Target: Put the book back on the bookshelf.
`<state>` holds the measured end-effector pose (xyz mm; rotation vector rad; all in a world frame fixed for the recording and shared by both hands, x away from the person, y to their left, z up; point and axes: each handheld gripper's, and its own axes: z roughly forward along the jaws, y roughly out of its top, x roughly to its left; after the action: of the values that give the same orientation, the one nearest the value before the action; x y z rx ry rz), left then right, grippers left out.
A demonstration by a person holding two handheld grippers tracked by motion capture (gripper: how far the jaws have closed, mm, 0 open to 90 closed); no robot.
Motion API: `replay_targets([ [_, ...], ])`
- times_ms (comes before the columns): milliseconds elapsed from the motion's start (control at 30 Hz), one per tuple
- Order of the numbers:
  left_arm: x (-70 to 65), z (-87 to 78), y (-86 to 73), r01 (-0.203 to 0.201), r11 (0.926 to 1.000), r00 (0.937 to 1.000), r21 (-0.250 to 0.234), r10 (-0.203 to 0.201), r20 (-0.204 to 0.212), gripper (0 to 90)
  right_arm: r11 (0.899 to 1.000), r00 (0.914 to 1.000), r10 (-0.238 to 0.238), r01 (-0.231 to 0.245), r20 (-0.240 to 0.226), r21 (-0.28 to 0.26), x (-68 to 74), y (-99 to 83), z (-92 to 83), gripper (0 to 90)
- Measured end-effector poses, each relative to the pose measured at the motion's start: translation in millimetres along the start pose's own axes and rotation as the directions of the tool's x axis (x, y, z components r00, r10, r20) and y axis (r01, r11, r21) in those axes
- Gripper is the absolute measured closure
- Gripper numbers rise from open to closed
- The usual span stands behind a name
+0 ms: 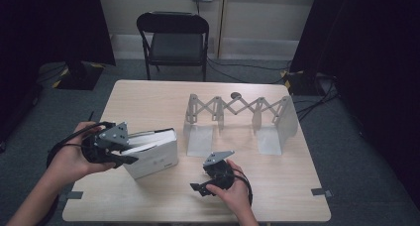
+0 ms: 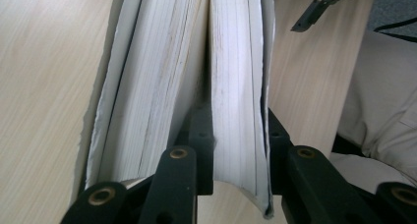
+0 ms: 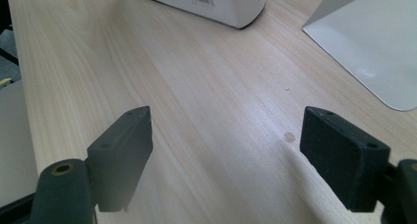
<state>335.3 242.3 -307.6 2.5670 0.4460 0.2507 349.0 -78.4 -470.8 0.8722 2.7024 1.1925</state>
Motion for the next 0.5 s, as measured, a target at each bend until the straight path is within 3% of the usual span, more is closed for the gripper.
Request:
replay_targets([
  [200, -3.6, -2.6, -2.8, -0.017, 0.9997, 0.9989, -0.017, 0.017, 0.044, 74.3, 1.000, 0.9996, -0.019, 0.019, -0.019, -0.004, 2.7, 1.5, 1.7, 19.9],
  [500, -2.1, -2.5, -4.6, 0.015, 0.9994, 0.9995, -0.030, -0.014, 0.029, 74.3, 0.999, 0.9983, -0.052, 0.052, -0.024, 0.007, 6.5, 9.2, 6.0, 20.0],
])
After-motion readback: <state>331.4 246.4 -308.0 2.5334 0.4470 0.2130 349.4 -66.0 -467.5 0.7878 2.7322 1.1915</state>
